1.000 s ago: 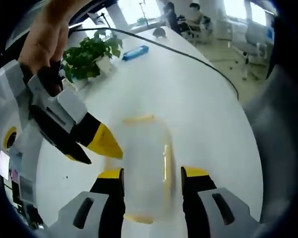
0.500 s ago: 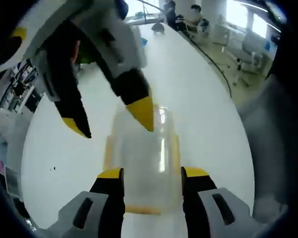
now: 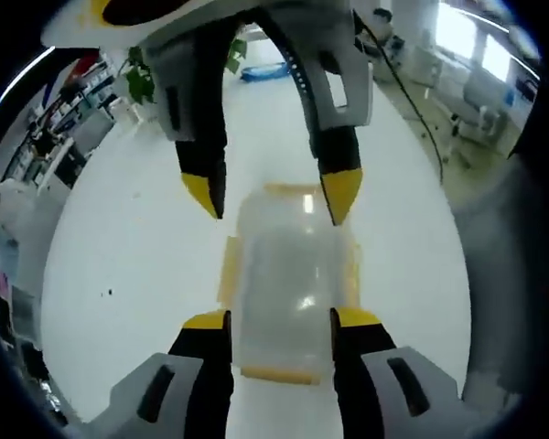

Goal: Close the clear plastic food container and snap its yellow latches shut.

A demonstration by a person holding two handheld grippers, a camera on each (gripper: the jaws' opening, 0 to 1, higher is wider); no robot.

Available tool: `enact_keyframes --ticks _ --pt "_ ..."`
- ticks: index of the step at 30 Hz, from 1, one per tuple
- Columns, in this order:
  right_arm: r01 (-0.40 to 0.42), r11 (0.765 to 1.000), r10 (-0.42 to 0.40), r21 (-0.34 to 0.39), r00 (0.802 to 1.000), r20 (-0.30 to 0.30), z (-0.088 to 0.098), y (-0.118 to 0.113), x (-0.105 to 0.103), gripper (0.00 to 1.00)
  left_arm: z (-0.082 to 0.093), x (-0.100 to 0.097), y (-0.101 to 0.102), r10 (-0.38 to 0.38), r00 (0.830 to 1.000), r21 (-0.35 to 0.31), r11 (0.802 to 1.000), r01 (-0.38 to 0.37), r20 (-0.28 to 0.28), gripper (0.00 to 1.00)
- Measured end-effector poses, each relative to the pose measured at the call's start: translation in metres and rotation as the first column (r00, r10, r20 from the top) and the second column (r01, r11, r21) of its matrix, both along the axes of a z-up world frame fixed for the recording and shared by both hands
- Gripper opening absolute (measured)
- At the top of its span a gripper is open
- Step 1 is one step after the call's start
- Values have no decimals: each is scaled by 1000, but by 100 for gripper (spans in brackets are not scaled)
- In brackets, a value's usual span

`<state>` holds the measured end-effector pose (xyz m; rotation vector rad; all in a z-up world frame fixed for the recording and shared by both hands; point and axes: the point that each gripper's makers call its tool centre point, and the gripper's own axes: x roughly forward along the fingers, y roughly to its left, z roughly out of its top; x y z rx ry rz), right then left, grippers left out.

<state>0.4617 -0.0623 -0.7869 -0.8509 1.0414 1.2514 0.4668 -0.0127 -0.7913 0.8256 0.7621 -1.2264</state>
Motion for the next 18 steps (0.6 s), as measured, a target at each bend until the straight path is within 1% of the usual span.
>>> enact_keyframes --ticks 1,2,3,4,5,6,7,8,9,10,11,12,13,14,15,16,17,18 --pt "65 998 -65 -13 998 7 -2 -4 1 49 1 1 0 35 999 -11 999 -35 -3 38" --pt "111 994 -111 -16 994 19 -3 -5 2 49 1 3 0 97 995 -24 995 -97 -5 38" --pt "158 987 -158 4 987 41 -4 -4 4 49 0 2 1 121 993 -23 992 -121 -13 38" --pt "179 984 -179 13 983 44 -4 -3 4 49 1 4 1 153 988 -28 988 -153 -4 38" --pt "267 963 -268 31 962 51 -4 -4 5 49 1 7 3 208 978 -35 978 -207 6 39" --pt "297 954 -300 47 951 71 -4 -5 7 50 1 9 3 246 969 -44 968 -245 7 39" --pt "335 940 -340 64 936 96 -4 -6 9 50 1 12 5 279 960 -44 960 -278 25 40" --pt "366 928 -372 74 922 106 -4 -7 10 50 1 13 7 315 949 -42 949 -314 30 40" --pt "411 906 -422 105 899 121 -3 -7 14 50 2 18 12 347 934 -23 938 -347 82 40" --pt "450 884 -464 127 878 118 -2 -7 15 50 2 18 11 360 928 -26 933 -359 93 37" --pt "509 848 -525 150 846 97 -3 -6 13 50 3 17 10 396 914 -47 918 -393 90 36" --pt "529 835 -545 151 834 86 -5 -6 10 51 3 16 12 419 902 -37 908 -417 101 37" --pt "546 827 -559 134 824 92 -8 -8 8 53 3 17 14 435 893 -27 900 -435 113 38" --pt "565 814 -579 135 808 111 -8 -10 9 56 5 18 15 469 875 -39 883 -468 120 40" --pt "578 806 -592 131 796 129 -8 -12 9 56 5 18 15 489 866 -48 872 -487 107 41" --pt "590 795 -606 142 782 147 -8 -11 9 56 7 19 15 520 849 -59 854 -517 93 42" --pt "602 784 -620 150 771 147 -8 -10 9 56 7 19 17 533 841 -57 846 -530 88 43" --pt "623 767 -642 154 752 148 -8 -10 9 55 8 21 19 551 830 -58 834 -548 88 43"
